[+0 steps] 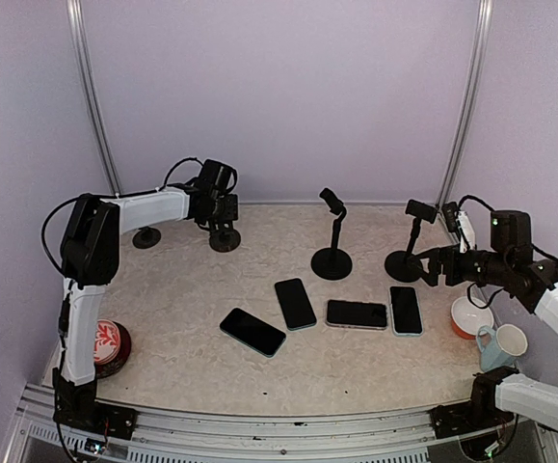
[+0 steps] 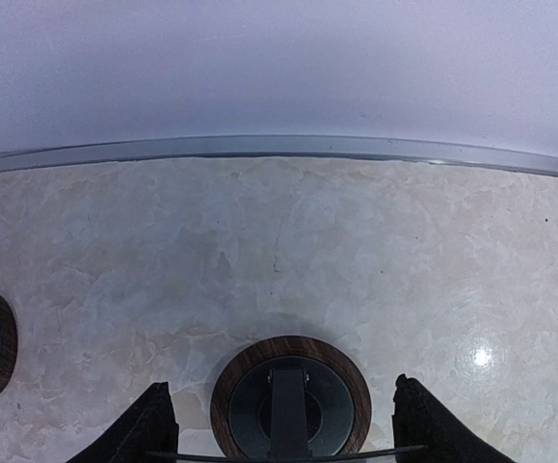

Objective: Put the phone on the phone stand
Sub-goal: Place the phone stand at the center of the board.

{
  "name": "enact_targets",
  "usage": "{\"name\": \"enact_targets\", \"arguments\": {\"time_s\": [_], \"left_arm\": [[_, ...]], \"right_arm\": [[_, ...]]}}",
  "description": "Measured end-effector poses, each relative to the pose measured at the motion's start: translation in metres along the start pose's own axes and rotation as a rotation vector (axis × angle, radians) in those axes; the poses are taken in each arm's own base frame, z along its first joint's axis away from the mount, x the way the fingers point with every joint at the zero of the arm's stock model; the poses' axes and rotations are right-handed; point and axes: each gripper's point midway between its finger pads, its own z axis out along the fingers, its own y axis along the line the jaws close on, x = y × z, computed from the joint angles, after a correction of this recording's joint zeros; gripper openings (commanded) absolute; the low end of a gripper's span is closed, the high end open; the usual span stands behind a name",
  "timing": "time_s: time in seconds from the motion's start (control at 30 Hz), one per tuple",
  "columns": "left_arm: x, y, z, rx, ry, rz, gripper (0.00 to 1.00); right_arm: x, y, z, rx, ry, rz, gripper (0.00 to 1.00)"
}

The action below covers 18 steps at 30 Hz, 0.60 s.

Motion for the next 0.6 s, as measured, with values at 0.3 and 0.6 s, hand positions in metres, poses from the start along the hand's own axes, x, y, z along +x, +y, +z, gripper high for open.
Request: {"name": "enact_targets", "arguments": {"time_s": [0.3, 0.6], "left_arm": [[-0.0023, -0.0011, 0.0039, -0.001, -0.002, 0.001, 0.78], [-0.0047, -0.0009, 0.0038, 0.0, -0.007, -0.002, 0.99]], "right_arm": [[-0.0003, 0.0002, -0.0004, 0.0, -0.002, 0.001, 1.0], [-0.0012, 0.0009, -0.0017, -0.001, -0.007, 0.0, 1.0]]}}
